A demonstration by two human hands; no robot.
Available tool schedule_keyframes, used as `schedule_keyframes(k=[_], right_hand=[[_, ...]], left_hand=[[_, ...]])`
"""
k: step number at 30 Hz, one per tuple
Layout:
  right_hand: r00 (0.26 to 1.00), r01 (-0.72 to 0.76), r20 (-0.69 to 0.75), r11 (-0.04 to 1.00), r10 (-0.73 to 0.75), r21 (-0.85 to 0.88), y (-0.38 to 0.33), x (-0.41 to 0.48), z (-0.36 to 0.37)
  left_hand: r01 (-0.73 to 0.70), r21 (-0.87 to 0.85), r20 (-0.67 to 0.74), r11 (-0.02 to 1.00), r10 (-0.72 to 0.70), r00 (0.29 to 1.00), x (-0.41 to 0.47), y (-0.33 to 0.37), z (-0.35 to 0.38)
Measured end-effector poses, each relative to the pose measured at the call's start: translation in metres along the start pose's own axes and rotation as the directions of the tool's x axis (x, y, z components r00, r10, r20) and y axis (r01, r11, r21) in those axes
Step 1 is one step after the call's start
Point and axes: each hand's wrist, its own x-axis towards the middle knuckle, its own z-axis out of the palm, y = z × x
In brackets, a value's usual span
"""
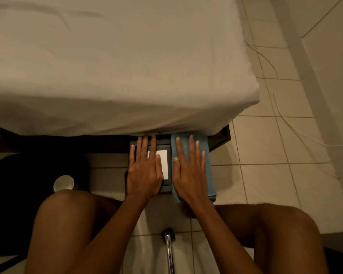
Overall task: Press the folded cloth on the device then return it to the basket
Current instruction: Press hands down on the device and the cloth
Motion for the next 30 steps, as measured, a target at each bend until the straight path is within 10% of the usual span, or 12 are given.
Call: schedule_keyframes(k=[30], right_hand=[[0.997, -0.066, 0.031, 0.997, 0.066, -0.030, 0.005, -0.013, 0.006]], left_hand=[[0.018, -0.070, -0.048, 0.997, -0.021, 0.999, 0.002, -0.001, 0.000]])
